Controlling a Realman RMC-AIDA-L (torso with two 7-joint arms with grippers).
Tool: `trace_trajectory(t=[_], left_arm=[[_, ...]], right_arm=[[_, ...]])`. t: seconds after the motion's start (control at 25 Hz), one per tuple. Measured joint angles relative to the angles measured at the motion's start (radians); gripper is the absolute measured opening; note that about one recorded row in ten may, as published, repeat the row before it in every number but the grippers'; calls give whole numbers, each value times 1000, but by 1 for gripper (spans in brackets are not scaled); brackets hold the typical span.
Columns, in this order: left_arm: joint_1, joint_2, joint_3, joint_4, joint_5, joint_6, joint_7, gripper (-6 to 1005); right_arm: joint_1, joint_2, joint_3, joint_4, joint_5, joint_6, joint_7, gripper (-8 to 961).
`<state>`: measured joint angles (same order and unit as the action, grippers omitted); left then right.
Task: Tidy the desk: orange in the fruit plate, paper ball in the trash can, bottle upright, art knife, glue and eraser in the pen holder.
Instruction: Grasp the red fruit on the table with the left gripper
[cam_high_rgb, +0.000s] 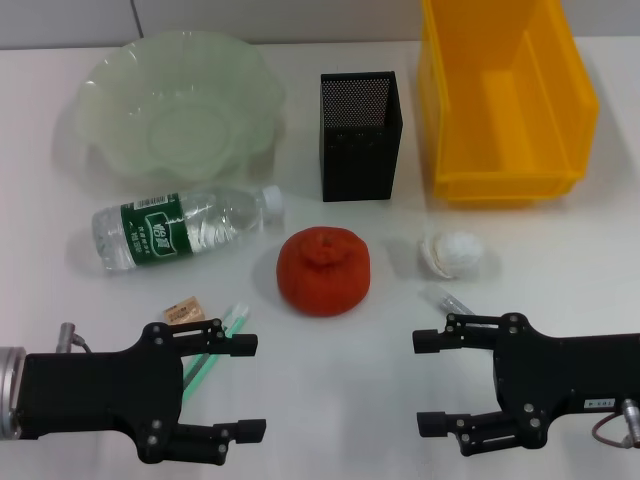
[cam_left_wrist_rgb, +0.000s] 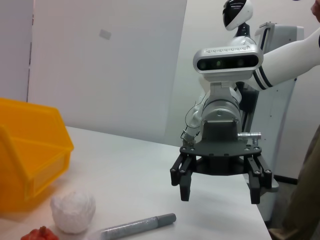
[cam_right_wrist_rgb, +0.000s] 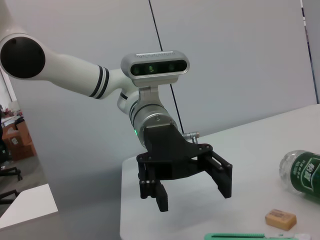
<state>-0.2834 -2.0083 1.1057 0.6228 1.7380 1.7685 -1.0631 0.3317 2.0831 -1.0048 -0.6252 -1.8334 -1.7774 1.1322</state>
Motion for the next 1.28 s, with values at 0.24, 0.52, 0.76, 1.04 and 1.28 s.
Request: trace_trajectory(t=[0.24, 0.52, 0.76, 1.04, 1.28], left_arm=[[-4, -2, -1, 0, 0, 0, 0, 813], [-8, -9, -3, 0, 0, -3, 1, 813], [-8, -11, -8, 0, -3, -3, 4, 813], [-13, -37, -70, 28, -3, -3, 11, 813], [-29, -60, -102, 64, -7, -16, 11, 813]], right_arm=[[-3, 0, 2, 24, 2, 8, -21, 804], [-5, 1, 2, 37, 3, 10, -33, 804], [-1, 1, 2, 57, 5, 11, -47, 804], [0, 2, 3, 104, 16, 12, -94, 803], [-1, 2, 49, 176, 17, 12, -164, 803]])
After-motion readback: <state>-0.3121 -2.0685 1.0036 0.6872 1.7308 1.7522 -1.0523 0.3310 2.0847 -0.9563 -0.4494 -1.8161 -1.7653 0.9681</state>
